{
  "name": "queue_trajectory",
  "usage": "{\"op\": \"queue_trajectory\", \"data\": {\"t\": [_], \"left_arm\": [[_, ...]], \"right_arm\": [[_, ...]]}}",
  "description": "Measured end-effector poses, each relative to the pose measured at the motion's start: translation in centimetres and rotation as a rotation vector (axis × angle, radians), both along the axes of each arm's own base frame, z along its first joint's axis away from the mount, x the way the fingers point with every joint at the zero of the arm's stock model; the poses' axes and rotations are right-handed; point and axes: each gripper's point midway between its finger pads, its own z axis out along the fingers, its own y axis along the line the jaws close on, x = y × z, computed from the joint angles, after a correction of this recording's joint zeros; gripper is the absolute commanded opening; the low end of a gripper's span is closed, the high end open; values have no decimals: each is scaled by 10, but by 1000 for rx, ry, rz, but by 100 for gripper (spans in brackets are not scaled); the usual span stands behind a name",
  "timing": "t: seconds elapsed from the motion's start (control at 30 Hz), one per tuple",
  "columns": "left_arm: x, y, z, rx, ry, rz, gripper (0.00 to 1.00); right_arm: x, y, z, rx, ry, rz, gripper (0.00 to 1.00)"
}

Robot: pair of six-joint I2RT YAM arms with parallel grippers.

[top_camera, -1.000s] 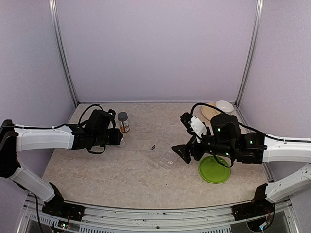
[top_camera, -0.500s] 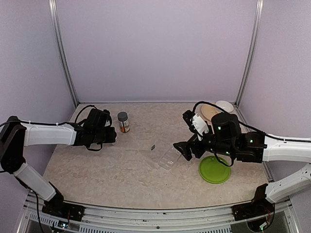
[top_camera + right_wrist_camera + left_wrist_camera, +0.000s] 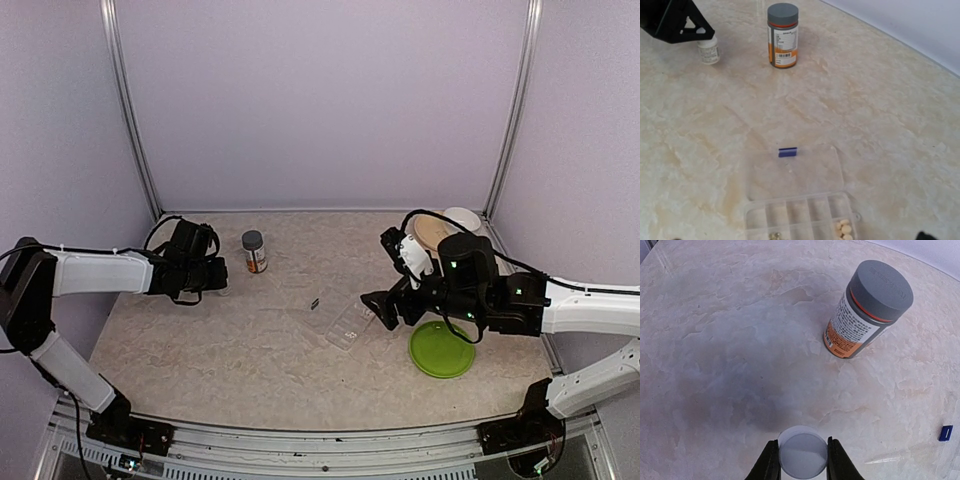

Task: Sort the pills into containers
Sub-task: Place the pill bottle at the corner of the board.

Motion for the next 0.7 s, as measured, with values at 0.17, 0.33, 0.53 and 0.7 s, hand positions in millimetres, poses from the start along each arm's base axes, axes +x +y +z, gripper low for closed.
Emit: {"op": "queue_trajectory", "data": {"t": [0.17, 0.33, 0.53, 0.7], "left_arm": [[5, 13, -1, 1, 2, 31, 0], [11, 21, -4, 8, 9, 54, 0], [17, 26, -11, 18, 23, 73, 0], [21, 34, -15, 15, 32, 100, 0]], "right_arm": [[2, -2, 0, 0, -2, -10, 100], [2, -2, 0, 1, 0, -13, 100], [4, -3, 0, 2, 1, -18, 100], [4, -4, 0, 3, 1, -19, 100]]}}
